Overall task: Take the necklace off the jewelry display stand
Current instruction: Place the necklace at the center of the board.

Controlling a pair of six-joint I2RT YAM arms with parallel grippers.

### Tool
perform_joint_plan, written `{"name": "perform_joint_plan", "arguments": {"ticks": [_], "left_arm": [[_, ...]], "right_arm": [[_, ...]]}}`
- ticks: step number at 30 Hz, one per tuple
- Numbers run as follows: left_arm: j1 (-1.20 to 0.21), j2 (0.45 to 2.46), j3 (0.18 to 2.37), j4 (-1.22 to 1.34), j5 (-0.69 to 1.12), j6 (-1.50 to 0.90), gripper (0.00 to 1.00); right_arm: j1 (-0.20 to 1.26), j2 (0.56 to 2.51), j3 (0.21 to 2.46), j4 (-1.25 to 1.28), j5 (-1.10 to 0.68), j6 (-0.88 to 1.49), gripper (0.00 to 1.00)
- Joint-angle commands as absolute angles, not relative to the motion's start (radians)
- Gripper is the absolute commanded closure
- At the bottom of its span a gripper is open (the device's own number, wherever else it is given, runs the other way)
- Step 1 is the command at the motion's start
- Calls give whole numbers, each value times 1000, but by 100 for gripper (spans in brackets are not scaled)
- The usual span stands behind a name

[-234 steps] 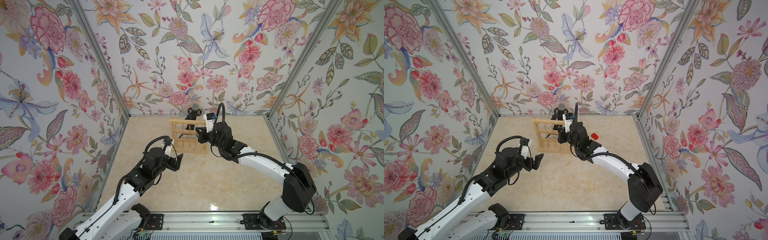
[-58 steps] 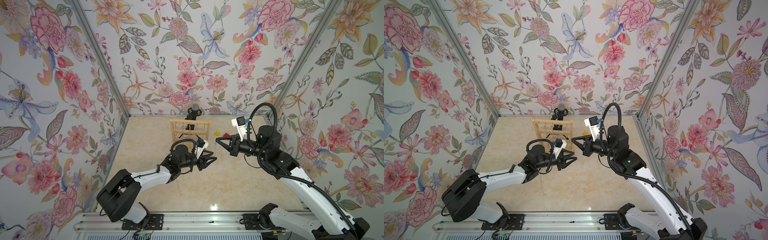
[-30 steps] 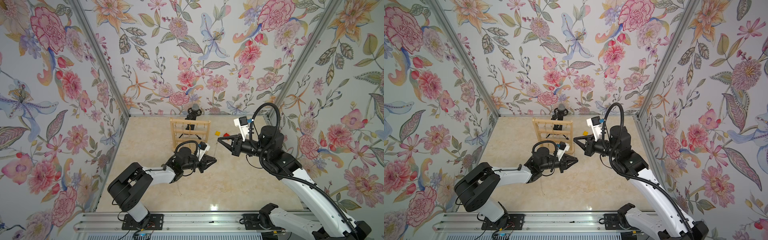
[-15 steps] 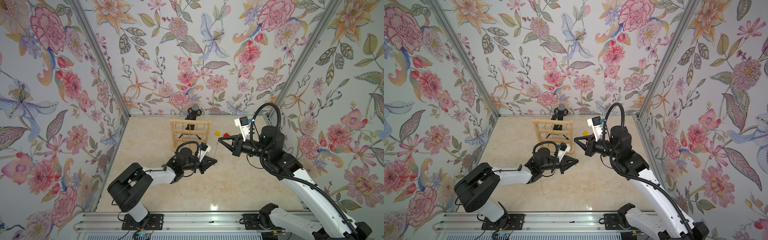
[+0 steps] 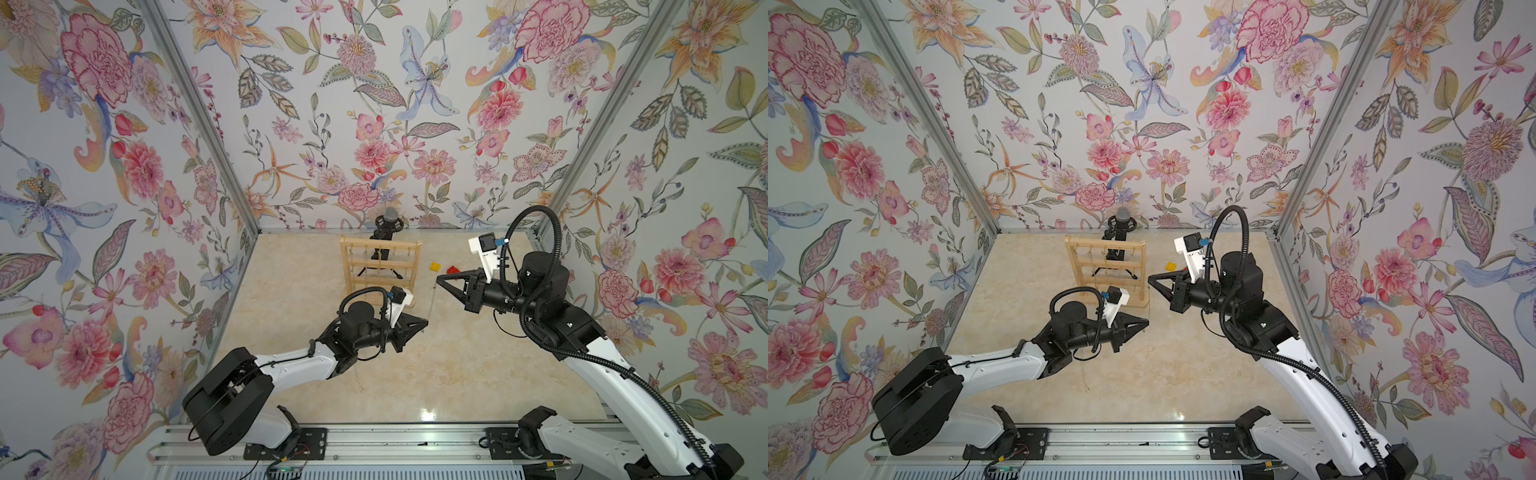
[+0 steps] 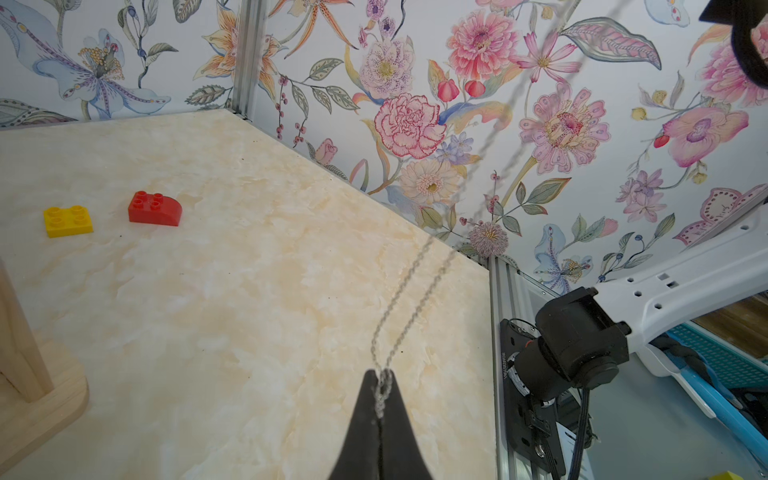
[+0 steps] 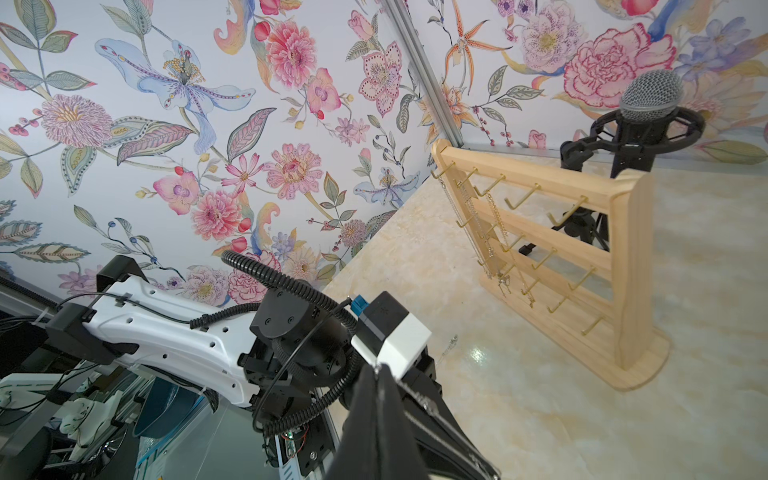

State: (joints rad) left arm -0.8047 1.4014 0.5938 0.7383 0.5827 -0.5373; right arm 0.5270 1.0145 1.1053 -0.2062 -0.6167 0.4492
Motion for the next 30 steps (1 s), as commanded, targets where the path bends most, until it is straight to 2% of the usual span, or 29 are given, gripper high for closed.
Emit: {"name": "perform_joint_plan", "arguments": {"ticks": [1,15,30], "left_arm": [[-828,1342,561,693,535,-568,99],[-877,1162,422,568,428,-652,99],[-941,966,238,473,291,-870,99]], "right_arm": [[540,1022,1131,-203,-598,428,100],[681,1132,1153,-194,-466,395,100],[777,1255,1066,-64,-392,428,100]]}}
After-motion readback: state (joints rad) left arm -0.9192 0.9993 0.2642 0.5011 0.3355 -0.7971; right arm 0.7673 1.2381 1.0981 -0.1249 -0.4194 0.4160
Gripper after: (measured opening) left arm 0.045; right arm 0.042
